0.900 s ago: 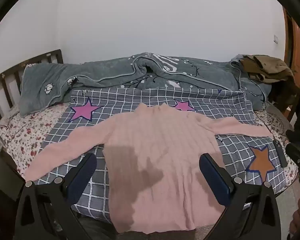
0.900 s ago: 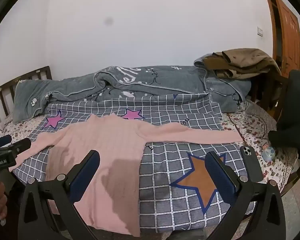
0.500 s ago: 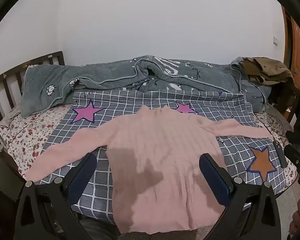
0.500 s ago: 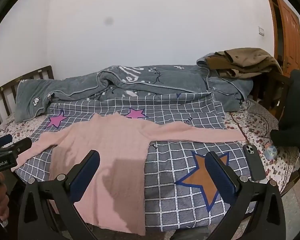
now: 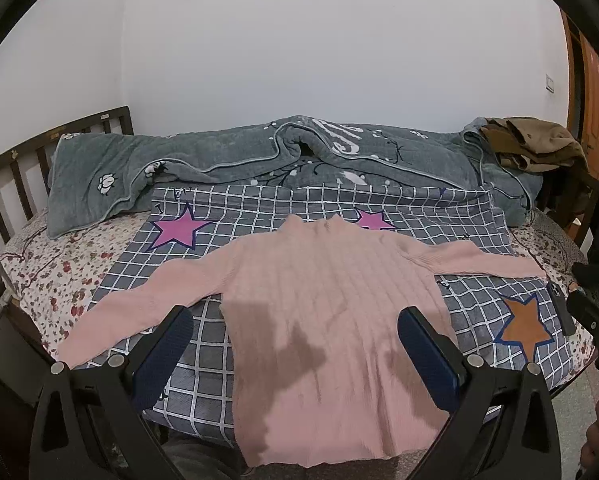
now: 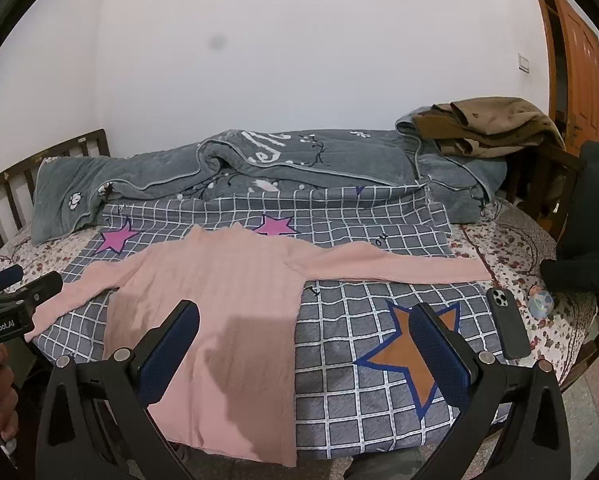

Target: Fold small clothes

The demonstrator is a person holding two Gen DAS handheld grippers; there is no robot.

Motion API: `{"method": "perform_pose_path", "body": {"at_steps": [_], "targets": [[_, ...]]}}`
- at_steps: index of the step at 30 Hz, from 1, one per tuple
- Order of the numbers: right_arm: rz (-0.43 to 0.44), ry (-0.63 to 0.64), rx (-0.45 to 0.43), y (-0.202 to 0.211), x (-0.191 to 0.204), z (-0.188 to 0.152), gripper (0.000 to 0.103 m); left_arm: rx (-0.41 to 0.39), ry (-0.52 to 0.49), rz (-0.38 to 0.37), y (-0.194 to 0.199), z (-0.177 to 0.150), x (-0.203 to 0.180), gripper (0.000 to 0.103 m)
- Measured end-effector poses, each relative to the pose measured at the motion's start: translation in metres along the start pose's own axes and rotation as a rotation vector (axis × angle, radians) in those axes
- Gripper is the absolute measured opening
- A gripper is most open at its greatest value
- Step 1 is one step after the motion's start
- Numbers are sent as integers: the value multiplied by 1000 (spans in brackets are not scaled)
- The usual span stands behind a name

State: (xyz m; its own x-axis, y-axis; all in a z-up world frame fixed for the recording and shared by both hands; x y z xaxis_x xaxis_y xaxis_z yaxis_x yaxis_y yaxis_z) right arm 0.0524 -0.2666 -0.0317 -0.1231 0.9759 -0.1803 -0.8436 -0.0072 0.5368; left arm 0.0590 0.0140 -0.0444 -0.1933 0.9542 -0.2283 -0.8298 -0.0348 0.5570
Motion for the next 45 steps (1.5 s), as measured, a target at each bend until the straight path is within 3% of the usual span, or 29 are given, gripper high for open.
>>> {"method": "perform_pose_path", "body": {"at_steps": [28, 45], "targets": [[67, 26, 48, 6, 48, -14, 103, 30, 28, 37, 18, -10, 46, 103], [72, 7, 42, 23, 49, -17, 103, 30, 60, 26, 30, -14, 60, 103]]}}
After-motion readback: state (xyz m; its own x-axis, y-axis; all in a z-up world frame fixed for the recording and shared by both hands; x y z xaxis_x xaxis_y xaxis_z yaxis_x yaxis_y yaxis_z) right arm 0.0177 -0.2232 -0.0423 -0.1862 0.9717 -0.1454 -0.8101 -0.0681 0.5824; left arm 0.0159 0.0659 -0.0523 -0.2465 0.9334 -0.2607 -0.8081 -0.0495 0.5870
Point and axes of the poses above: each gripper's, at about its wrist camera, not at the fingertips, and y roughly against the way its jaws point, x to its left, z to its top, the point moved 9 cm from there along -y, roughly the way its jaws point, and after that the axes turned 15 degrees about y, right-handed, at the moved point
